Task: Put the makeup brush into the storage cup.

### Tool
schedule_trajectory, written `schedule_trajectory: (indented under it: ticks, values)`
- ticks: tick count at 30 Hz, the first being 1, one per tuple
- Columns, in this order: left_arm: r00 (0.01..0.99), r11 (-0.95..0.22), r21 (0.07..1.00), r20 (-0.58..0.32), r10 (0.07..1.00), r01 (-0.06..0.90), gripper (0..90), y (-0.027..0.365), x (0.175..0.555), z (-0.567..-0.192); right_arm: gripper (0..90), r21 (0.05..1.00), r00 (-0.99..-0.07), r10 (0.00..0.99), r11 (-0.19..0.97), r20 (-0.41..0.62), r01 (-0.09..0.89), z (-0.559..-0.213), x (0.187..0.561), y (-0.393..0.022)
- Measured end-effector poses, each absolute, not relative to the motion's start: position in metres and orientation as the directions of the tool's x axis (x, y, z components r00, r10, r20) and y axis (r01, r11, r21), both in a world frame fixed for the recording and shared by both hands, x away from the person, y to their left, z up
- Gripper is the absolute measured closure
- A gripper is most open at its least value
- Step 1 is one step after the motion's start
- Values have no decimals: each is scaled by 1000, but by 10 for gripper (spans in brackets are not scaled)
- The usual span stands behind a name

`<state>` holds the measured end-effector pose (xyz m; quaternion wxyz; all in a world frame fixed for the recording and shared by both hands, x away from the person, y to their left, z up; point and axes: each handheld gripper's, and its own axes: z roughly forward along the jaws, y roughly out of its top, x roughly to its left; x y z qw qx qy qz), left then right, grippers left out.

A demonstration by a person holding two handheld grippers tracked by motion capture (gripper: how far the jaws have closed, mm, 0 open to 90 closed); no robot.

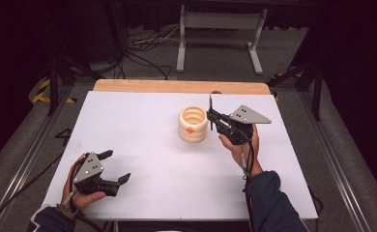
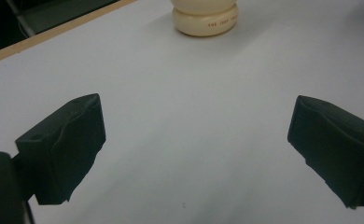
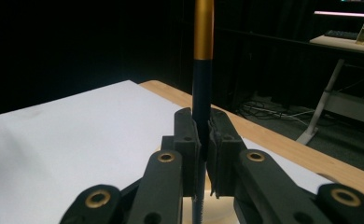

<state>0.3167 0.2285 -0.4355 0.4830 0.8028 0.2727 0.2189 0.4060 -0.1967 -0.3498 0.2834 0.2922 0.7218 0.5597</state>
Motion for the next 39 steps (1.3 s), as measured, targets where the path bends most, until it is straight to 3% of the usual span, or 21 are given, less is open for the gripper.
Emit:
schedule_trajectory:
  ticks: [7, 39]
  values:
    - [766, -313, 930, 56, 640, 193, 44, 236, 314, -429, 841, 982, -671, 739, 163, -61, 91, -341, 417, -189]
    - [776, -324, 932, 80, 626, 165, 32, 237, 311, -427, 840, 990, -651, 759, 108, -23, 92, -342, 461, -161]
